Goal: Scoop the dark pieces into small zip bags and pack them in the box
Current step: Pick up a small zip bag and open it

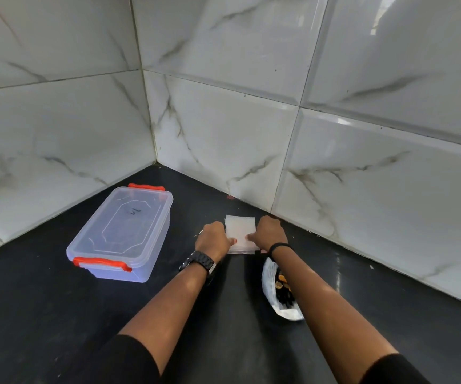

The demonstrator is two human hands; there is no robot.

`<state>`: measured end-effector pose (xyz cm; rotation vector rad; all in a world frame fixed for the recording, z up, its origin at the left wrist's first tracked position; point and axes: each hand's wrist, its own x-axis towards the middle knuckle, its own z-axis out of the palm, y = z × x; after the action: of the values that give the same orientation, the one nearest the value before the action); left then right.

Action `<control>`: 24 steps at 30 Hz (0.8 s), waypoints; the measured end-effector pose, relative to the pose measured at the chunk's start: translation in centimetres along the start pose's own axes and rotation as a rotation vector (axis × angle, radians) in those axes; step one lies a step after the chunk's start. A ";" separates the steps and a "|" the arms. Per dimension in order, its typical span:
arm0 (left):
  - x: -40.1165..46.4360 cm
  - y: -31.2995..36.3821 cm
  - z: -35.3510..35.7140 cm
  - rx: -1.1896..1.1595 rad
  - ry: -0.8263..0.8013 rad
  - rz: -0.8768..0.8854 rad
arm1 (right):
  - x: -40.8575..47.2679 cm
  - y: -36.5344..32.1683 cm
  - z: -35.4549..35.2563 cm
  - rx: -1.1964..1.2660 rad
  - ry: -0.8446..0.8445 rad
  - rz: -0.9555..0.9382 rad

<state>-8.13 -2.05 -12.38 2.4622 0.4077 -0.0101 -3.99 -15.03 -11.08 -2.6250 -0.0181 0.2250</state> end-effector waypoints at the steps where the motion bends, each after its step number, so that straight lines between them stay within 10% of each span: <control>1: 0.1 -0.1 0.3 0.002 -0.004 -0.007 | 0.1 0.1 0.3 -0.016 0.000 0.007; 24: -4.0 -0.2 -2.3 -0.479 0.019 0.066 | -5.0 -0.1 -1.7 0.320 0.149 -0.100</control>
<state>-12.25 -1.71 -10.26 2.0019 0.2951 0.1245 -8.64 -16.08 -8.78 -2.3081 -0.0572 -0.0043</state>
